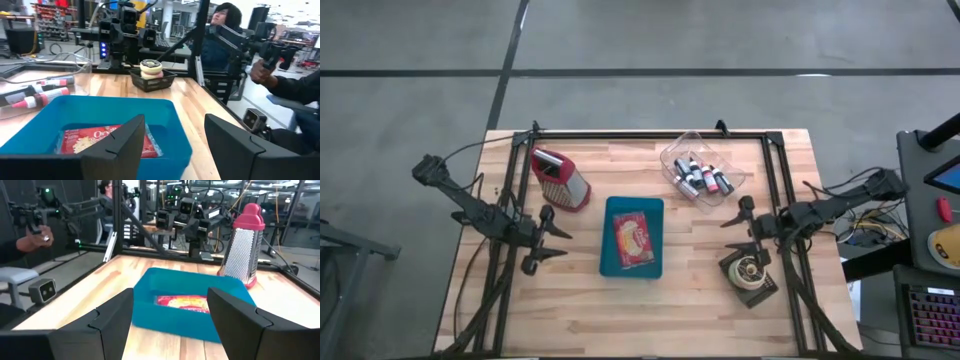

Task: Pick & Place Food Item
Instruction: Return to Home Position

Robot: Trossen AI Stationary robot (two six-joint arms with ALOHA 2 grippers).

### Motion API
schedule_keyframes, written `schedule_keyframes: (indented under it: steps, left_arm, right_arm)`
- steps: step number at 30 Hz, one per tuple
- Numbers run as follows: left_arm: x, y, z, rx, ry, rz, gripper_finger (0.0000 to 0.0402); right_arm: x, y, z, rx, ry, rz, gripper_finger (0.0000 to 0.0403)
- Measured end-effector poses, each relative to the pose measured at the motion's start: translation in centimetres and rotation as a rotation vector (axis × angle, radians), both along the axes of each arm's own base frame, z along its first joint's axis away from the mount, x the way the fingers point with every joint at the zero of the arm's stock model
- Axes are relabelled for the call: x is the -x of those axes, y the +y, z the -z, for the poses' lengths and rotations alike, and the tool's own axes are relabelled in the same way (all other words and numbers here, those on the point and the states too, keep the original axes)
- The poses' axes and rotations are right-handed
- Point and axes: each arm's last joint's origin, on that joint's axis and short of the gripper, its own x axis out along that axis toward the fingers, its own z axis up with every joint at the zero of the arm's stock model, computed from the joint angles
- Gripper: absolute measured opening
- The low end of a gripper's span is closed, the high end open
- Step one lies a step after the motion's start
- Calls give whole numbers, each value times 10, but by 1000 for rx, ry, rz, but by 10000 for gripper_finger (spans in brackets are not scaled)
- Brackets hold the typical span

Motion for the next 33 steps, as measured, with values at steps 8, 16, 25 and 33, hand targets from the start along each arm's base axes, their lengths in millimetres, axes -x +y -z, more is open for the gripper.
schedule_keyframes:
  steps: [8, 16, 25, 33]
  left_arm:
    - [-3, 6, 2, -32, 10, -127, 212]
    - [-10, 23, 2, -78, 13, -301, 212]
    - [-14, 40, 2, -138, 20, -445, 212]
    - [-15, 51, 2, -154, 25, -536, 212]
  right_arm:
    - [2, -6, -1, 45, -17, 112, 249]
    - [-1, -20, -1, 81, -16, 264, 249]
    - [-3, -39, -1, 98, -12, 398, 249]
    - [-2, -54, -2, 106, -14, 441, 249]
